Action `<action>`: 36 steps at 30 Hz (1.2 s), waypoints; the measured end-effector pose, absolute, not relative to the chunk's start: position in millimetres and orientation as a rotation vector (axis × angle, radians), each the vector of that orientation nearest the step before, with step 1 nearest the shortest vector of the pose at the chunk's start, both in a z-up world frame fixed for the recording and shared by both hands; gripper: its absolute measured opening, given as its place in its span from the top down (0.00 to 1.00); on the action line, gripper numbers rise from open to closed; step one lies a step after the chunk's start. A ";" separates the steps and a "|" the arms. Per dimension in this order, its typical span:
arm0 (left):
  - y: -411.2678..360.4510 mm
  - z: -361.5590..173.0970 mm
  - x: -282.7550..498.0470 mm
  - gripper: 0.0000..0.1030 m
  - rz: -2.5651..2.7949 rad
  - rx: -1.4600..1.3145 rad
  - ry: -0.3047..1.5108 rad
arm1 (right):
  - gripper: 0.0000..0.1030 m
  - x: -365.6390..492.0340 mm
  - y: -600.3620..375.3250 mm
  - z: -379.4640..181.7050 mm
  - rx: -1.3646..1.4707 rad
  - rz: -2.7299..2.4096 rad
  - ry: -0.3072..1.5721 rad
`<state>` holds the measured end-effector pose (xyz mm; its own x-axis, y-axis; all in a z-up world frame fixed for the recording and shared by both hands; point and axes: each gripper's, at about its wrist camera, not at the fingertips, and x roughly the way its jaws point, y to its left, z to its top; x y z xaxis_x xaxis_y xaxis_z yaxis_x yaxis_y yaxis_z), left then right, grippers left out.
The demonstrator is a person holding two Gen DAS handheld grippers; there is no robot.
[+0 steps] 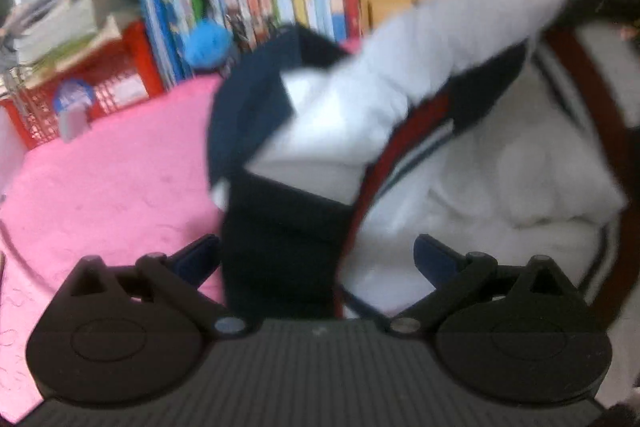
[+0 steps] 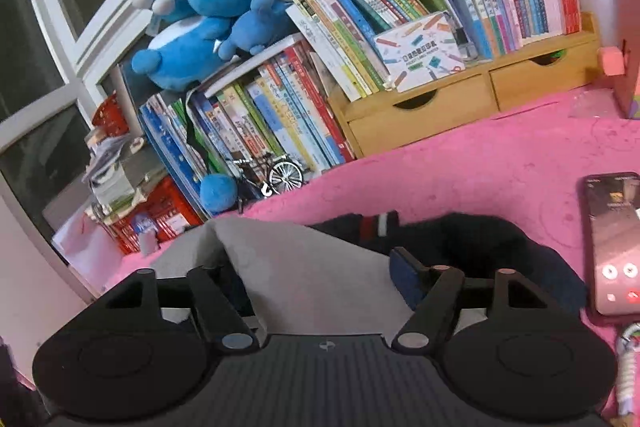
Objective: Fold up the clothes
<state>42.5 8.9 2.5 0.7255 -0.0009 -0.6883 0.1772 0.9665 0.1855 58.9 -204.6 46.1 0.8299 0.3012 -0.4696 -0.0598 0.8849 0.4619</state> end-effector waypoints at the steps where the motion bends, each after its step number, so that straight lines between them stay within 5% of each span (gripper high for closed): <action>1: 5.8 -6.3 46.8 0.00 -0.085 0.280 0.724 | 0.26 55.5 -204.3 43.6 0.441 0.190 0.562; 6: 23.4 -2.1 65.9 0.00 0.052 0.286 0.692 | 0.23 40.8 -190.2 37.2 0.303 0.141 0.550; 9: 50.1 21.7 62.5 0.00 0.072 0.230 0.682 | 0.13 29.4 -174.0 37.2 0.127 0.087 0.504; 16: 122.7 82.8 12.9 0.00 -0.177 -0.104 0.601 | 0.08 20.1 -146.9 22.1 -0.166 0.030 0.454; 26: 165.9 119.5 -27.1 0.00 -0.399 -0.415 0.437 | 0.07 9.5 -159.4 18.4 -0.171 -0.011 0.438; 30: 141.2 128.5 -36.8 0.00 -0.296 -0.176 0.444 | 0.07 -10.6 -172.1 41.9 -0.091 0.009 0.331; 36: 54.1 84.6 -37.1 0.00 -0.354 0.174 0.533 | 0.14 6.9 -215.6 79.0 0.423 0.365 0.443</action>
